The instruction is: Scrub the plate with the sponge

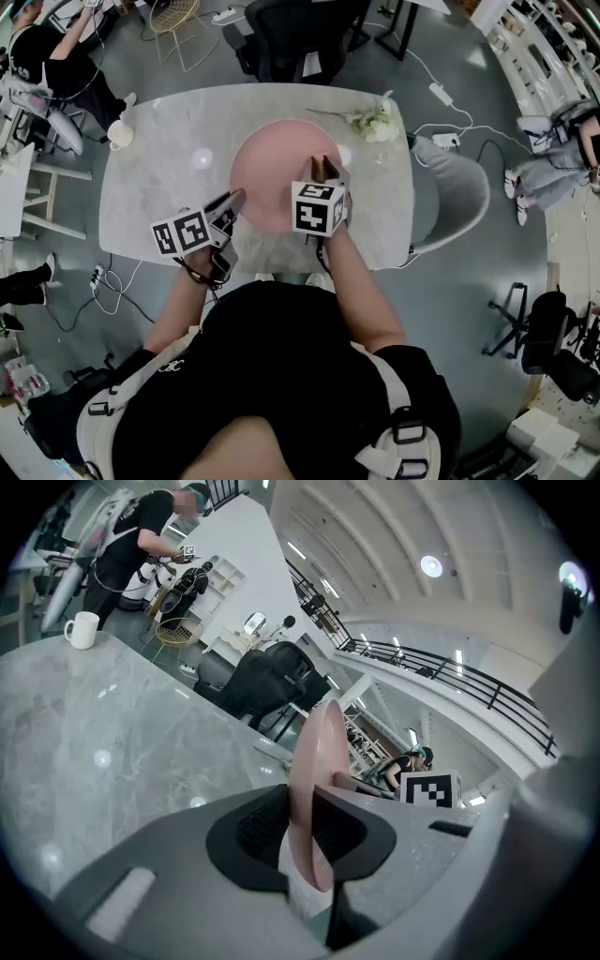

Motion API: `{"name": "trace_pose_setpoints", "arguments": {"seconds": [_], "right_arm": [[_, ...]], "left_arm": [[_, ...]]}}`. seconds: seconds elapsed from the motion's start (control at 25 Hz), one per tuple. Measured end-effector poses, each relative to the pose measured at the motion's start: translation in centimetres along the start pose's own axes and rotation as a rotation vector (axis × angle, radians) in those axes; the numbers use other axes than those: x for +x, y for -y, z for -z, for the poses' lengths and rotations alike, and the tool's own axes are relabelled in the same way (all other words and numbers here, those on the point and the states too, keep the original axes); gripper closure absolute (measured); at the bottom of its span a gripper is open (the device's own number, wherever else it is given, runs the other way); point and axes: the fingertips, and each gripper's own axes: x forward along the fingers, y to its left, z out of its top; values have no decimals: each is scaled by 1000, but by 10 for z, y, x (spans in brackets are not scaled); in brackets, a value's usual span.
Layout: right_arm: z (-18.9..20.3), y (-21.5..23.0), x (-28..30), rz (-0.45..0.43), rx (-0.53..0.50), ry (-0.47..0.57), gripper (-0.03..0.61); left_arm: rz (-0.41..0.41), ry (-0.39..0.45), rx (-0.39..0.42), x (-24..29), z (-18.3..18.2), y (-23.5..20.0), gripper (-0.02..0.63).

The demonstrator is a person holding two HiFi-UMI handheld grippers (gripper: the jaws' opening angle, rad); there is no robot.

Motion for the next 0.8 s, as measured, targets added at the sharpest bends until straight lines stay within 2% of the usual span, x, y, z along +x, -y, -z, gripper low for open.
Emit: {"name": "trace_pose_setpoints", "arguments": {"seconds": [0.2, 0.28, 0.36, 0.44, 0.56, 0.8], "right_arm": [[26, 11, -3, 53, 110, -91, 503], [24, 10, -9, 62, 119, -89, 503], [17, 2, -13, 33, 130, -63, 503], [9, -15, -14, -38, 118, -28, 503], [-1, -49, -17, -170, 28, 29, 503], [-9, -107, -44, -417, -104, 106, 503]], "left_arm": [[-13, -18, 26, 0, 4, 2, 548], [-8, -34, 35, 0, 7, 2, 548], [-1, -40, 38, 1, 9, 3, 548], [-2, -46, 48, 4, 10, 4, 548], [-11, -56, 66, 8, 13, 5, 548], [-5, -46, 39, 2, 16, 10, 549]]}}
